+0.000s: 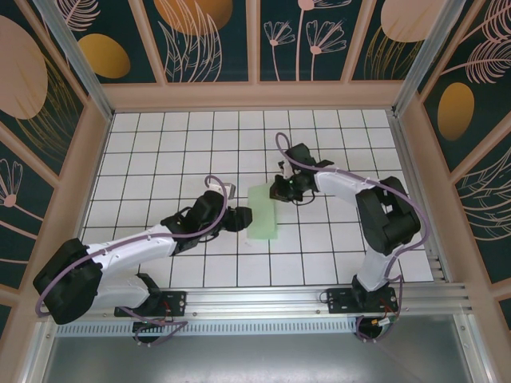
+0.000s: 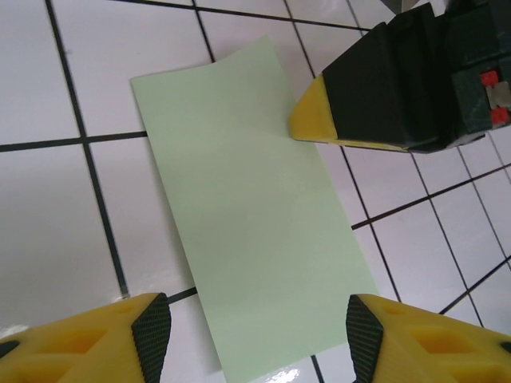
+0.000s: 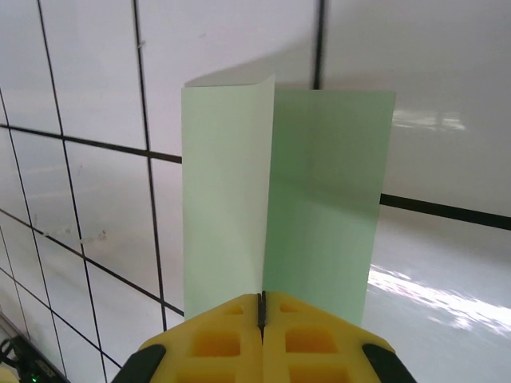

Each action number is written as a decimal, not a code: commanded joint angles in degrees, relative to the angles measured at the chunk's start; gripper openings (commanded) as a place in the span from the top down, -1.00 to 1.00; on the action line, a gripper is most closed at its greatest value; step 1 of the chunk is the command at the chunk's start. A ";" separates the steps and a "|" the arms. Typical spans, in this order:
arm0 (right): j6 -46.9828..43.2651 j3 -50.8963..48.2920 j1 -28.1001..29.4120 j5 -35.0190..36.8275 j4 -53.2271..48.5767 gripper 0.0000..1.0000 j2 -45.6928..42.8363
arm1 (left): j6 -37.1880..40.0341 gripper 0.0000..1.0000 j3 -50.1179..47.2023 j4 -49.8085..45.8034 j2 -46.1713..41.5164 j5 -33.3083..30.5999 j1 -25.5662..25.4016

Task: Fold a paper plane with a square sheet of paper (fold left side to right side)
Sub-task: Fold the triangle a second time at the center of the table.

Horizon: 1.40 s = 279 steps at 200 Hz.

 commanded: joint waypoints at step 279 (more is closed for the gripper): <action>1.99 2.38 -3.64 -4.57 -6.66 0.98 1.68 | 5.34 -0.15 29.45 -14.73 32.08 -11.18 -16.99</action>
